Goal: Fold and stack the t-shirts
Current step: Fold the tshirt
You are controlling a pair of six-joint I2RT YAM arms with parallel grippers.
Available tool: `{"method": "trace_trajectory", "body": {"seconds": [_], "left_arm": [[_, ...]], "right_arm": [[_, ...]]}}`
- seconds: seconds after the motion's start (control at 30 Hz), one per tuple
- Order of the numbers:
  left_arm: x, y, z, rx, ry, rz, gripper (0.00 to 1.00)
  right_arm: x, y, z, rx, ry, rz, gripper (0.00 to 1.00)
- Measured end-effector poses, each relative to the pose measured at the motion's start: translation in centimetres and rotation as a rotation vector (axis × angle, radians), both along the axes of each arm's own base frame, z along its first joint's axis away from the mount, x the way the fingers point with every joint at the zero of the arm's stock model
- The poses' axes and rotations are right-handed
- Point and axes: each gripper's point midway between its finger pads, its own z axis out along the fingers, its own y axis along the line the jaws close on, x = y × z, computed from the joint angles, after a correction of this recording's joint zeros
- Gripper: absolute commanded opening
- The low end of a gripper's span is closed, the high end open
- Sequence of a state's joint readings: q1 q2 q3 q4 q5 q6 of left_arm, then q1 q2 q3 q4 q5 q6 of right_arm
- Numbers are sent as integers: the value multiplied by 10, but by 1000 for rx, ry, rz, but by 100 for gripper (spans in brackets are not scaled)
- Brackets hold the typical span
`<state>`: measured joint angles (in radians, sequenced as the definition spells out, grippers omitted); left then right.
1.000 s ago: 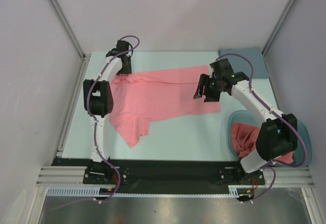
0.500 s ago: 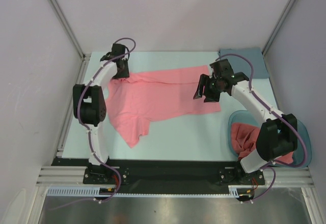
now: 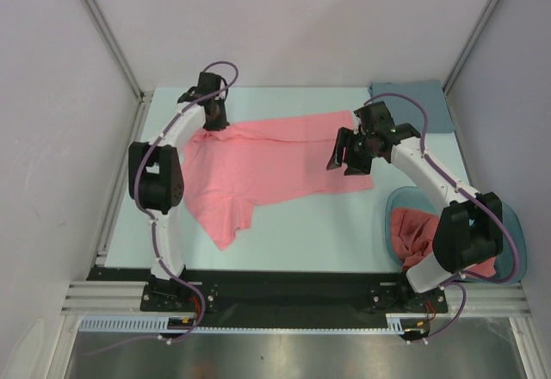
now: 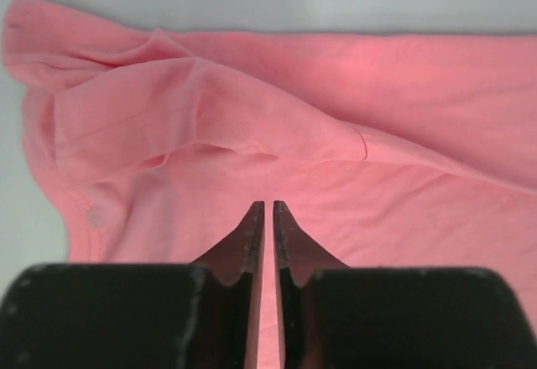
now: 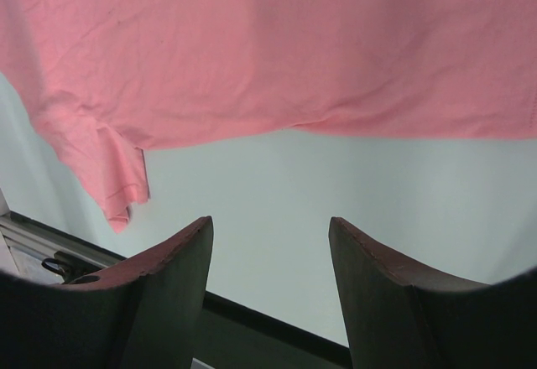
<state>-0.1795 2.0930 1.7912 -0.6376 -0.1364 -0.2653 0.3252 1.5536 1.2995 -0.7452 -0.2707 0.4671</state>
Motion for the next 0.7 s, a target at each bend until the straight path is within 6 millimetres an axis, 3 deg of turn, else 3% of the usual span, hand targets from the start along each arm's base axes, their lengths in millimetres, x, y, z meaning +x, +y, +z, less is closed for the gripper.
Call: {"method": "trace_trajectory", "body": {"seconds": [0.03, 0.1, 0.2, 0.27, 0.3, 0.5, 0.7], "left_arm": [[2, -1, -4, -7, 6, 0, 5], [3, -2, -19, -12, 35, 2, 5], [0, -1, -43, -9, 85, 6, 8], [-1, 0, -53, -3, 107, 8, 18], [-2, 0, -57, -1, 115, 8, 18], [3, 2, -60, 12, 97, 6, 32], [9, 5, -62, 21, 83, 8, 38]], "right_arm": [[0, 0, 0, 0, 1, 0, 64], [0, 0, 0, 0, 1, 0, 63], [0, 0, 0, -1, 2, 0, 64], [-1, 0, 0, -1, 2, 0, 64], [-1, 0, 0, -1, 2, 0, 63], [-1, 0, -1, -2, 4, 0, 64], [-1, -1, -1, -3, 5, 0, 64]]}}
